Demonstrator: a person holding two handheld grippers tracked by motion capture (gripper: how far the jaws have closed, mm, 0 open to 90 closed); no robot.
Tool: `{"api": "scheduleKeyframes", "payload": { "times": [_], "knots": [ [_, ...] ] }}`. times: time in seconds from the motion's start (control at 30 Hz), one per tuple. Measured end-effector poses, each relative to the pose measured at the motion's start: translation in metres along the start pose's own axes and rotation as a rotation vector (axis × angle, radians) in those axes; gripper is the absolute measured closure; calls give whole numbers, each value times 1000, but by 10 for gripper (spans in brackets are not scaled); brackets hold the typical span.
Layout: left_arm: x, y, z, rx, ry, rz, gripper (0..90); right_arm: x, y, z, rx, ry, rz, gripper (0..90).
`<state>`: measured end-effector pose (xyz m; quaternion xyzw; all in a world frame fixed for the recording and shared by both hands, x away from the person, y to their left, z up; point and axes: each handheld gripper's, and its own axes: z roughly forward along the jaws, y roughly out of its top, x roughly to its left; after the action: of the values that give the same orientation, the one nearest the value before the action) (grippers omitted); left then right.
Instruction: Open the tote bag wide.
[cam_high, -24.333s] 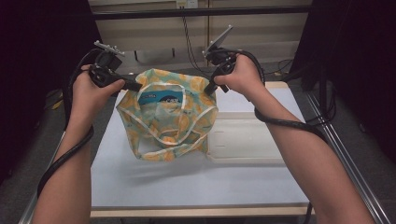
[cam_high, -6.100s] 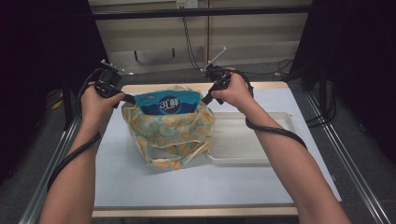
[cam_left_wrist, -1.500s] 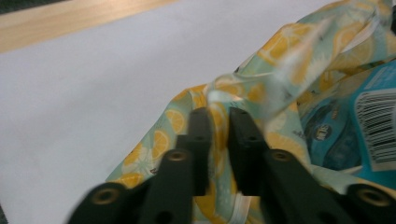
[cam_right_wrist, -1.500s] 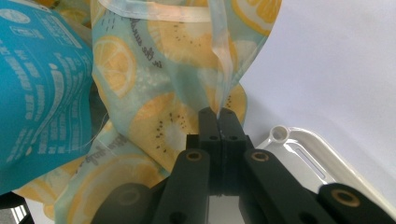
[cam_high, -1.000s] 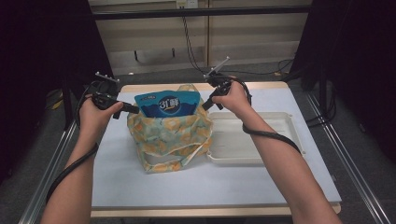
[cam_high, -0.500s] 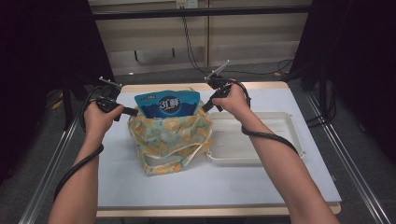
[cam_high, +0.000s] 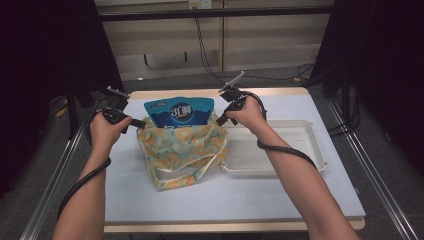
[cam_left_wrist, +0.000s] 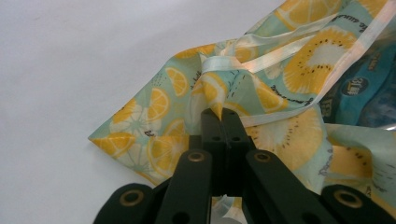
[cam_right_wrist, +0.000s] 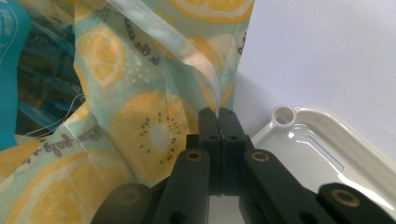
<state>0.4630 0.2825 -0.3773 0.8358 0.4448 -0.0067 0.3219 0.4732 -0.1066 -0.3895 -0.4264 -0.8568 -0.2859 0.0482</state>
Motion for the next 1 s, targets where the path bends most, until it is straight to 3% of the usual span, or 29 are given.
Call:
{"api": "scheduleKeyframes", "payload": {
  "times": [0.03,0.2,0.33,0.57,0.77,0.8,1.0],
  "knots": [
    [-2,0,0,-14,-3,-21,900,0,0,0,2,0,-1,900],
    [-6,3,-8,-31,-2,22,884,1,-1,-5,-5,2,-4,879],
    [-13,5,-12,-54,-6,16,737,2,-2,-12,-1,-7,0,801],
    [-22,4,-23,-38,-4,57,543,6,-7,-28,-25,-25,-3,708],
    [-29,-1,-30,-53,-15,59,486,9,-11,-38,-25,-30,-13,696],
    [-29,-1,-31,-44,-14,75,482,10,-11,-39,-23,-27,-8,696],
    [-30,-7,-34,-60,-24,59,434,13,-15,-44,-21,-22,-13,693]
  ]
}}
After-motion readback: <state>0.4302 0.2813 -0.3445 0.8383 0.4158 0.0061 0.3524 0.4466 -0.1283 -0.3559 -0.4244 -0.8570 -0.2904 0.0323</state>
